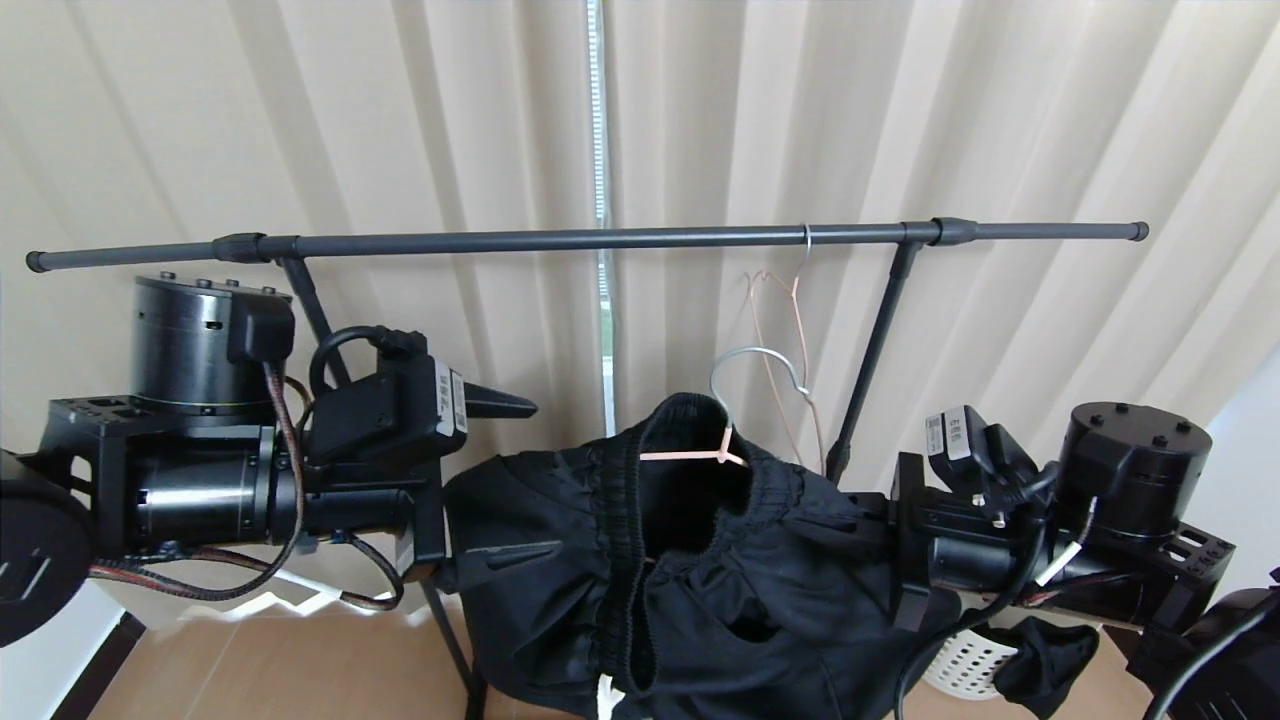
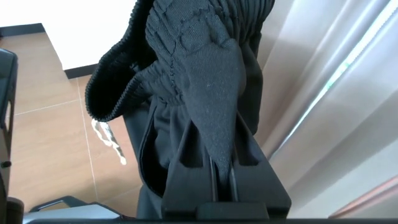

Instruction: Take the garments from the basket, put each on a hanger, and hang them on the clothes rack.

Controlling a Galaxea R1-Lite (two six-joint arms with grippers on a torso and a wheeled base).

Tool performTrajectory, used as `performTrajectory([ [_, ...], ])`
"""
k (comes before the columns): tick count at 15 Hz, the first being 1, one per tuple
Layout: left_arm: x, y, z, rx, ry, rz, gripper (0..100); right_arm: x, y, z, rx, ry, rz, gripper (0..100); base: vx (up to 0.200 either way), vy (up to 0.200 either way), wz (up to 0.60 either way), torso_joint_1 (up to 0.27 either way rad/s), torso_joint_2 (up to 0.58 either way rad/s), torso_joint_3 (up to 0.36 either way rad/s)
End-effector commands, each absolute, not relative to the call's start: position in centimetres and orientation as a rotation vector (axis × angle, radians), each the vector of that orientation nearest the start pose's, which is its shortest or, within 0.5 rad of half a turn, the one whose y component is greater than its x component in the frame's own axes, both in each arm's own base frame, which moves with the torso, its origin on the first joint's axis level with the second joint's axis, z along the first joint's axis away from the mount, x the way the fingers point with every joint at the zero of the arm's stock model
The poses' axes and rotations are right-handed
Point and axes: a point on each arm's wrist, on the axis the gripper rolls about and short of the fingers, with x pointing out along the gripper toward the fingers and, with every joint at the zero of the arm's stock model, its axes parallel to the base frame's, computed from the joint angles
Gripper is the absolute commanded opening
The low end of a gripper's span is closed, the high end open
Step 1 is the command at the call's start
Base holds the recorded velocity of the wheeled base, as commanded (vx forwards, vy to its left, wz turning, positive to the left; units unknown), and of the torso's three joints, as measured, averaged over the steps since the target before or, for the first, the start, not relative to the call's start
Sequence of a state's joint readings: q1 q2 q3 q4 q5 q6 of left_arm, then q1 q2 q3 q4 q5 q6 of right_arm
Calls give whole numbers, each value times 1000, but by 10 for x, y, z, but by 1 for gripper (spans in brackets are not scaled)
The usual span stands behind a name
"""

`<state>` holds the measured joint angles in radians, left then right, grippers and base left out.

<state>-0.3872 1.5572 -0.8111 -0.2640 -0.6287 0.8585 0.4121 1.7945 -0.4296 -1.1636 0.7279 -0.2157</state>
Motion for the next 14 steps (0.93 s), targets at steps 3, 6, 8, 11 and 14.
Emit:
performTrajectory([
  [3, 260, -128, 181, 701, 67, -1176, 100, 235, 126, 120, -158, 76, 1191, 0, 0, 0, 0, 0, 0, 0],
  [6, 267, -136, 176, 697, 78, -1194, 100, 229, 127, 122, -157, 66, 1227, 0, 0, 0, 0, 0, 0, 0],
  [8, 267, -136, 173, 692, 90, -1200, 100, 227, 129, 124, -157, 61, 1236, 0, 0, 0, 0, 0, 0, 0],
  [11, 265, -133, 170, 689, 104, -1198, 100, 226, 129, 124, -156, 56, 1249, 0, 0, 0, 0, 0, 0, 0],
  [14, 263, -129, 165, 683, 126, -1195, 100, 225, 128, 128, -157, 44, 1248, 0, 0, 0, 0, 0, 0, 0],
])
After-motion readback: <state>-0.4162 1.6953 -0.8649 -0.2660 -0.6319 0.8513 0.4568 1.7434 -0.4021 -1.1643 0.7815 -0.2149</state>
